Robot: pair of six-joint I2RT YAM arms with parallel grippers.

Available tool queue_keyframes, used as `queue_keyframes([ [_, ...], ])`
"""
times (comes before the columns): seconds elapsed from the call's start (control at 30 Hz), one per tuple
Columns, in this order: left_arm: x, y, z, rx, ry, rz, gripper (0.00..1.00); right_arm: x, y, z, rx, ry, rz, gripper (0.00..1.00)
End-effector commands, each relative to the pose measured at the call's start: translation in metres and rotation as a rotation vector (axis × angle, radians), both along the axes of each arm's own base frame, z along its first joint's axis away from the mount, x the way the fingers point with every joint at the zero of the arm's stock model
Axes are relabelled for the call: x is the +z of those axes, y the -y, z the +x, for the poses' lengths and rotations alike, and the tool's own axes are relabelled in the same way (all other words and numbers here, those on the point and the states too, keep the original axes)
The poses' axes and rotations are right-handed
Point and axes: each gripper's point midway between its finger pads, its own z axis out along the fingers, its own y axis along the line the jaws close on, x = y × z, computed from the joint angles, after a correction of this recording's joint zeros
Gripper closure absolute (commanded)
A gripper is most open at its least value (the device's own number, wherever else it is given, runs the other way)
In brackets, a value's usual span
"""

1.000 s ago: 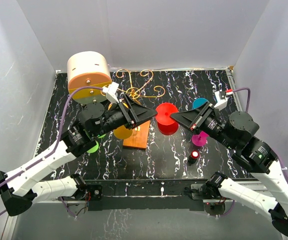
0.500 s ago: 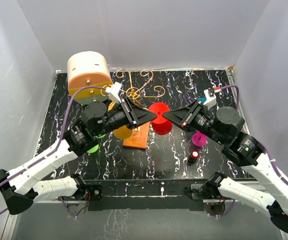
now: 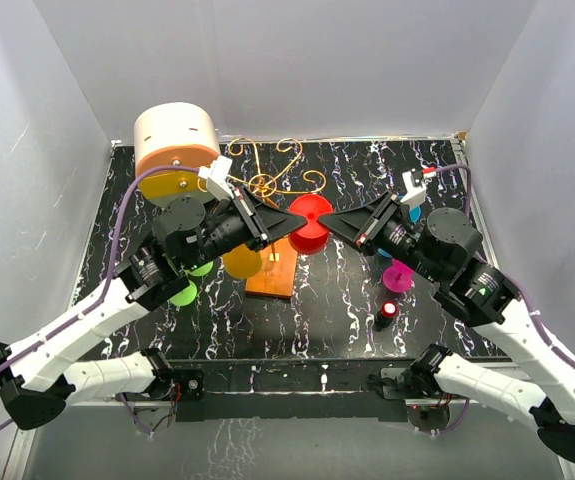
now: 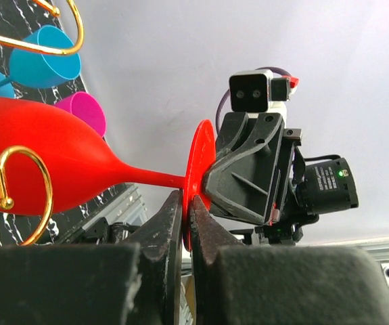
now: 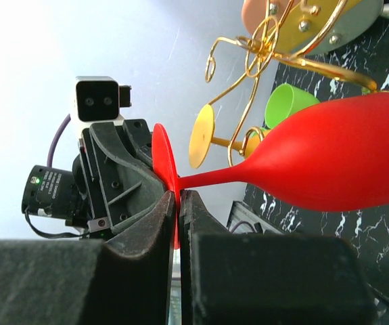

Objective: Place the wine glass upside down on the wine glass rack

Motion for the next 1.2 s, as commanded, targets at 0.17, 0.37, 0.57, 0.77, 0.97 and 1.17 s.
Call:
queue_keyframes([
  [0.17,-0.003,0.007,0.019,0.033,0.023,0.072,0.72,0.018,-0.001,0.015,-0.059,0.066,0.036,1.00],
  [0.37,-0.010,-0.005,0.028,0.101,0.031,0.117,0.59,0.014,-0.003,0.021,-0.073,0.061,0.039,1.00],
  [0.57,-0.003,-0.024,0.032,0.176,0.063,0.161,0.38,0.009,-0.013,0.027,-0.056,0.044,0.055,1.00],
  [0.77,0.013,-0.041,0.026,0.197,0.117,0.192,0.24,0.009,-0.025,0.033,-0.030,0.038,0.073,1.00],
  [0.97,0.031,-0.049,0.015,0.184,0.155,0.135,0.23,0.006,-0.034,0.037,-0.014,0.025,0.080,1.00],
  [1.17,0.035,-0.079,0.017,0.292,0.179,0.179,0.24,0.000,-0.044,0.036,0.037,0.005,0.084,1.00],
])
